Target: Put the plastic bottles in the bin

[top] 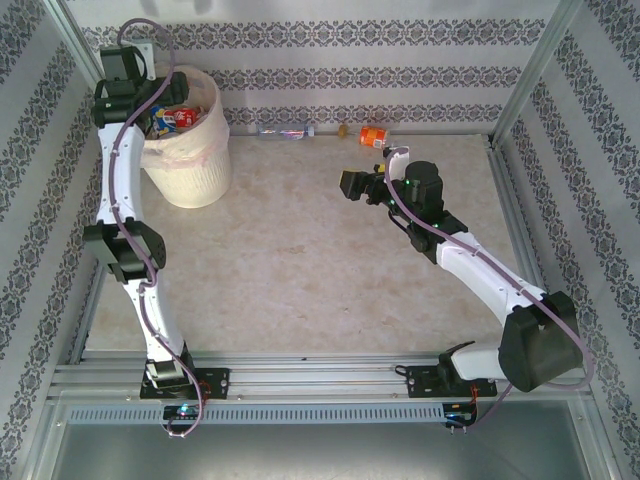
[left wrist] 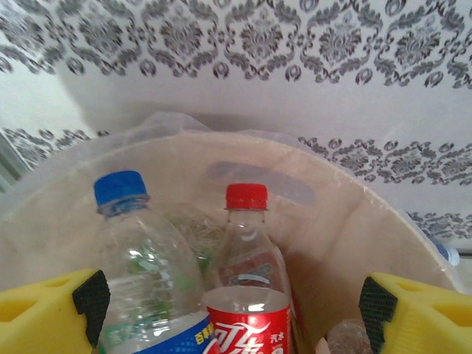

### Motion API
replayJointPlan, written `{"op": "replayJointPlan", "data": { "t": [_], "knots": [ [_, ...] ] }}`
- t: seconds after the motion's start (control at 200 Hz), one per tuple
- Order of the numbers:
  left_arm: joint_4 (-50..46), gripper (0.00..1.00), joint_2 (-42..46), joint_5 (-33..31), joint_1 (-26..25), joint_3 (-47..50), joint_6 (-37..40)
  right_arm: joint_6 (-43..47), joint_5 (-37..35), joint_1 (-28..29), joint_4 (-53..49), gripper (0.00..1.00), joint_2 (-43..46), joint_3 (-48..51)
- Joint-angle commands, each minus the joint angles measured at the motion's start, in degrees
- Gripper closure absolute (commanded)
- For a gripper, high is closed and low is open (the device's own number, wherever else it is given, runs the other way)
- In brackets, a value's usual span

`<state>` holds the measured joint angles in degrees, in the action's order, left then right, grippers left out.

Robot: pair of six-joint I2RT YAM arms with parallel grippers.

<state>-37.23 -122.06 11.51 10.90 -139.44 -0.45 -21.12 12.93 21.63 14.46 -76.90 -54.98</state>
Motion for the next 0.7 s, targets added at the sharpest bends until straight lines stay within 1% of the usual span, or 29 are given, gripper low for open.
{"op": "replayJointPlan", "data": {
  "t": [0.0, 0.15, 0.215, 0.295, 0.48, 0.545, 0.615, 0.695],
  "knots": [
    [-2.84, 0.11, -2.6, 3.21, 0.27, -0.15, -3.36, -0.35, 0.7, 0.61, -0.09, 0.02, -0.17, -1.8],
    [-3.54, 0.12, -5.04, 0.53, 0.27, 0.14, -5.2, 0.0, 0.79, 0.68, -0.65, 0.02, 0.07, -1.79],
    [-3.89, 0.12, -5.68, 0.76, 0.27, -0.11, -5.91, 0.05, 0.68, 0.7, -0.89, 0.02, 0.22, -1.79],
    [-4.25, 0.12, -5.58, 4.15, 0.27, -0.17, -6.45, 0.14, 0.52, 0.71, -1.14, 0.02, 0.28, -1.79],
    [-2.9, 0.12, -3.34, 15.49, 0.27, -0.3, -7.05, 0.05, -0.54, 0.71, -1.01, 0.02, -0.25, -1.75],
    [-2.34, 0.12, -2.0, 17.45, 0.27, -0.22, -7.78, -0.5, -2.47, 0.53, -0.76, 0.02, -0.57, -1.72],
    [-1.81, 0.1, -0.39, 18.15, 0.27, 0.09, -8.64, -1.44, -4.87, -0.18, -0.47, 0.02, -1.24, -1.62],
    [-1.14, 0.07, 1.63, 18.91, 0.18, 0.95, -9.67, -2.11, -5.42, -1.64, -0.84, 0.02, -2.42, -2.11]
  ]
}}
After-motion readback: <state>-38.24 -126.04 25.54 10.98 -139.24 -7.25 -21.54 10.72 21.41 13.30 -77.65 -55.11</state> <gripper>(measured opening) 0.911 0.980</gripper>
